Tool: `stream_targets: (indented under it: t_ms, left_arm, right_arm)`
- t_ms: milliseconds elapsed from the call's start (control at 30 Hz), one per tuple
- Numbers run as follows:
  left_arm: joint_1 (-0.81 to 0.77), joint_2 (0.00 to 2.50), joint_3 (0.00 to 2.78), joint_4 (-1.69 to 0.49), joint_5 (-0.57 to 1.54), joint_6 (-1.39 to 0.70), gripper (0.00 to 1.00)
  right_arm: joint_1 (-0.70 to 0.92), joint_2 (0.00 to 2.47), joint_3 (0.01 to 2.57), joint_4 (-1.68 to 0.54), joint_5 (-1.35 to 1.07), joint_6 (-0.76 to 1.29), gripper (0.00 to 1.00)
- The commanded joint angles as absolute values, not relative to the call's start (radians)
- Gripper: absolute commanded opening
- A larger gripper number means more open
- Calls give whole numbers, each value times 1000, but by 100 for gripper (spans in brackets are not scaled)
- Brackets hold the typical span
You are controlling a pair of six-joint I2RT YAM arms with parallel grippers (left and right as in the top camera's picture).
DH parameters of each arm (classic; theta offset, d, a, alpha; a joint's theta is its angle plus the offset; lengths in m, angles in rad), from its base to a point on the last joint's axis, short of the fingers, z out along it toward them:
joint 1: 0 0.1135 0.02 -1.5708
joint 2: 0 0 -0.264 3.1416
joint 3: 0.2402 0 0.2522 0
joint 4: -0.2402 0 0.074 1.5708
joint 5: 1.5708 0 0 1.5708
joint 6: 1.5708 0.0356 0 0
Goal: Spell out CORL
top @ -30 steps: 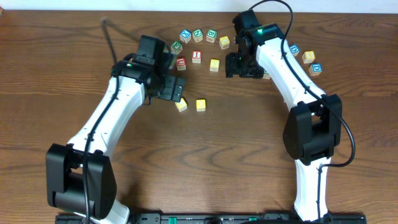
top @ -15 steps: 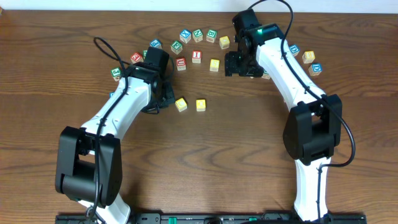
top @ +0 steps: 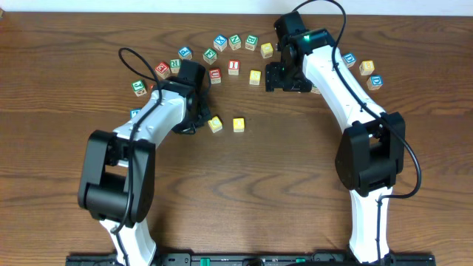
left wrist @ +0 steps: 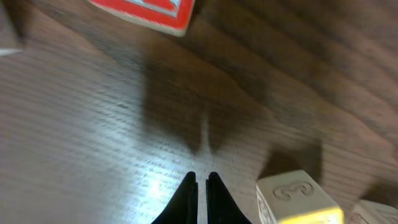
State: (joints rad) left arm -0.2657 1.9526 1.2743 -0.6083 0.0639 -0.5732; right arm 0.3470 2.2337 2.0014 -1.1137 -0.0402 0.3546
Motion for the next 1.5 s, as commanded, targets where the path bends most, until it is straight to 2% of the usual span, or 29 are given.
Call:
stream_targets:
  t_ms: [0,433,1300,1467]
  left_arm:
    - [-270,1976,1260,-599,90,-581,7]
    - [-338,1976,1260,-530,134,-482,7]
    - [-366,1976,1260,-439,136,-378,7]
    - [-366,1976,1260,-451,138,-378,7]
  right_arm:
    - [352,2217,1991,-1116,-25,350,71]
    - [355,2217,1991,-1100,-25,350,74]
    - [355,2217,1950,-1107,-33,351,76]
    - [355,2217,1928,-1108,-54,350,73]
